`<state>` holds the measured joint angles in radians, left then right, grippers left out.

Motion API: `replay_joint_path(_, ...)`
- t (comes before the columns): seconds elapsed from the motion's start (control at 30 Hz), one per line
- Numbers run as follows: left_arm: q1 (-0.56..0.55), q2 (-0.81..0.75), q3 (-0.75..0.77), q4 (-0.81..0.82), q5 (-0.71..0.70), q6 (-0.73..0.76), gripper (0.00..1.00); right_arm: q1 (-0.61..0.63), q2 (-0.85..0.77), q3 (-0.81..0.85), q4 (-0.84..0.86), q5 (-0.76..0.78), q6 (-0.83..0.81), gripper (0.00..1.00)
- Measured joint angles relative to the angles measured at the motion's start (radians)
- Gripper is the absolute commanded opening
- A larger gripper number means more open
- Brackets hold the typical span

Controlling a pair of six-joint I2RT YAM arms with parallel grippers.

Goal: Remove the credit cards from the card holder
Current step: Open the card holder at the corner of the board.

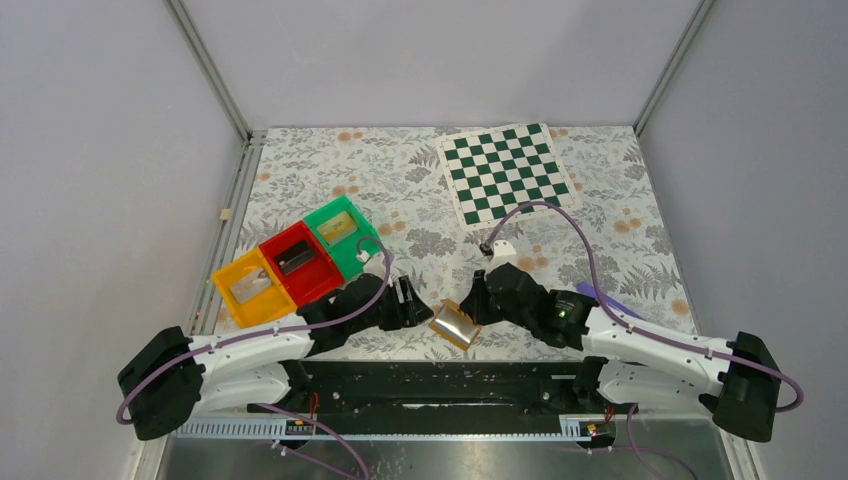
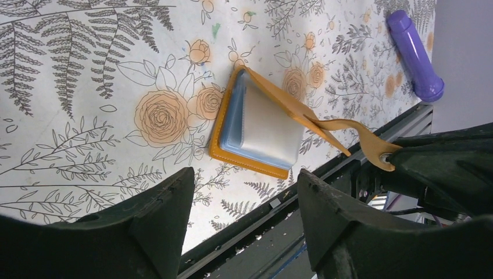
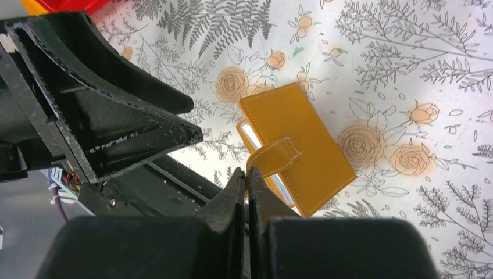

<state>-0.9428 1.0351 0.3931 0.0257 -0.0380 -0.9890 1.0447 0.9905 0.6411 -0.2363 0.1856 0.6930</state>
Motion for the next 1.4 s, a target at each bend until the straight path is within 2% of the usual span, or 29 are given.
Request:
replay_joint_path(0.17,0.0,0.007,-0.01,0.013,-0.002,-0.015,0.62,-0.024,0.074,0.01,0.022,0.022,-0.042,0.0)
replay_joint_path(0.43,0.0,0.005,-0.034,0.038,0.003,-0.01,0.6,-0.226,0.125,0.018,0.008,0.01,-0.131,0.03)
replay_joint_path(0.77,0.0,0.151,0.055,0.053,0.071,0.033,0.6,-0.356,0.175,-0.035,0.018,-0.02,-0.147,0.0)
replay_joint_path(1.17,-0.001,0.211,0.055,0.121,0.091,0.039,0.59,-0.391,0.177,-0.108,0.051,-0.06,-0.142,0.0)
replay_joint_path(1.3,-0.001,0.257,0.055,0.176,0.105,0.04,0.48,-0.392,0.17,-0.119,0.065,-0.075,-0.142,0.0)
replay_joint_path(1.4,-0.001,0.289,0.055,0.205,0.117,0.037,0.3,-0.392,0.17,-0.125,0.071,-0.076,-0.137,0.0)
